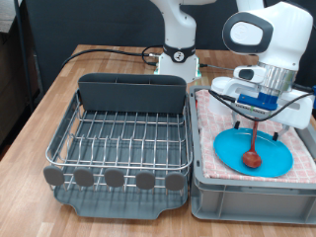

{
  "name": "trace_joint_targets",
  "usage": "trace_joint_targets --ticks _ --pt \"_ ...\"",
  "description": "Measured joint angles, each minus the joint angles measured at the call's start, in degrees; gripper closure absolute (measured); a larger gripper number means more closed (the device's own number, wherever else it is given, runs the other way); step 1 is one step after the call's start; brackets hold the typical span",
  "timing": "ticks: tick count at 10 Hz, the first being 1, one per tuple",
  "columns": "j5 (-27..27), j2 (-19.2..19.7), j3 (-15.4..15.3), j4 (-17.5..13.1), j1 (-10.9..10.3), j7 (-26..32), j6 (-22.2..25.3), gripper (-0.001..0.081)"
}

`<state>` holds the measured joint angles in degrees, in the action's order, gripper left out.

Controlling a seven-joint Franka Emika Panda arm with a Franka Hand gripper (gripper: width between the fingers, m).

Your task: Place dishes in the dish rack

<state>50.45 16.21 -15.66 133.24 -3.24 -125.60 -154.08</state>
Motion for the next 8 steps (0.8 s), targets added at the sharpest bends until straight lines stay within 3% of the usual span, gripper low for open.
trace_joint_targets --ticks 5,6,7,8 --pt "3.99 0.53 1.13 0.90 -0.28 -5.70 -1.08 0.0010" --pt "4.24 0.53 1.14 1.08 -0.33 -6.22 -1.08 0.0238" --pt "4.54 0.53 1.14 1.24 -0.35 -6.56 -1.13 0.0238" --pt "4.76 0.53 1.15 1.34 -0.35 -6.74 -1.21 0.0432"
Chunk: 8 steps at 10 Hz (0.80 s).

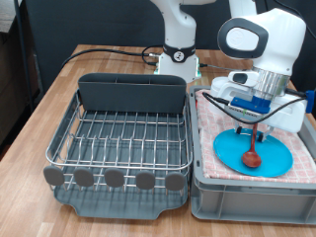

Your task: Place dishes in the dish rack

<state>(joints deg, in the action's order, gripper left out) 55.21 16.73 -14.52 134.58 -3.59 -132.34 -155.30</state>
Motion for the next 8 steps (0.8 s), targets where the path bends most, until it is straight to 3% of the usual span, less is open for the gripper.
trace_joint_targets --ticks 1,2,3,4,8 --pt "0.02 0.00 0.00 0.02 0.00 -0.01 -0.11 0.0432" --pt "0.01 -0.02 0.00 0.02 0.01 0.16 -0.24 0.0612" --pt "-0.02 -0.15 0.00 0.02 0.10 0.58 -0.58 0.0612" --pt "-0.21 -0.46 -0.04 0.03 0.31 1.58 -0.89 0.0719" --pt "-7.57 -3.86 -1.46 0.88 2.22 10.52 -1.08 0.0718"
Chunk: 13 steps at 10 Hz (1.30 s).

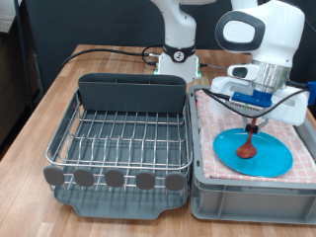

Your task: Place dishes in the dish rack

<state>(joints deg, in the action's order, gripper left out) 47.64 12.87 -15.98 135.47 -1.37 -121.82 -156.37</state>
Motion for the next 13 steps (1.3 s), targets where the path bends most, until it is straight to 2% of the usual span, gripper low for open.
trace_joint_targets --ticks 2,3,5,8,10,11,12,13 --pt "-10.57 -4.11 -1.48 1.88 1.00 5.58 3.26 0.0718" --pt "-14.01 -6.53 -1.75 2.91 1.00 6.43 5.50 0.0718" --pt "-21.25 -11.31 -2.00 4.97 0.94 7.52 9.39 0.0718" --pt "-29.30 -18.38 -1.87 8.38 0.74 8.48 13.33 0.0718" --pt "-35.73 -22.93 -1.66 9.67 0.42 8.24 20.47 0.0718" --pt "-38.00 -25.19 -1.57 10.71 0.25 8.24 22.58 0.0718" --pt "-37.51 -24.93 -1.58 10.68 0.26 8.36 21.99 0.0718" --pt "-37.55 -24.88 -1.55 10.79 0.78 5.14 21.56 0.0718"
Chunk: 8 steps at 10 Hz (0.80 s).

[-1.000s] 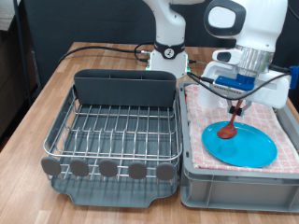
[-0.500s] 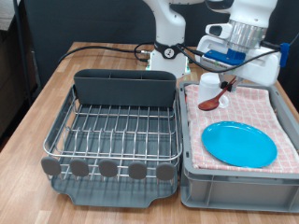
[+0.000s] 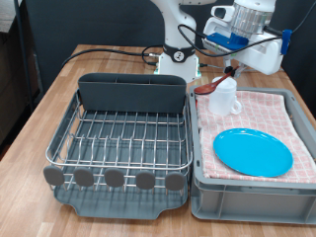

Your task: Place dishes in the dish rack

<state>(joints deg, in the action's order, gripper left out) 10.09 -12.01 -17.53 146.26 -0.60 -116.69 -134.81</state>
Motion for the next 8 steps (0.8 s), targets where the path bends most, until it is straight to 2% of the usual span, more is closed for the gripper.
trace_joint_targets --ticks 2,3,5,8 --pt "-0.07 -1.39 0.61 1.17 2.06 -10.05 1.96 0.0718" --pt "-0.21 -2.81 1.27 2.18 2.93 -12.98 3.50 0.0718" --pt "-1.93 -5.67 3.50 4.21 3.96 -16.14 6.63 0.0718" --pt "-2.48 -10.40 7.08 8.65 5.94 -19.49 5.40 0.0718"
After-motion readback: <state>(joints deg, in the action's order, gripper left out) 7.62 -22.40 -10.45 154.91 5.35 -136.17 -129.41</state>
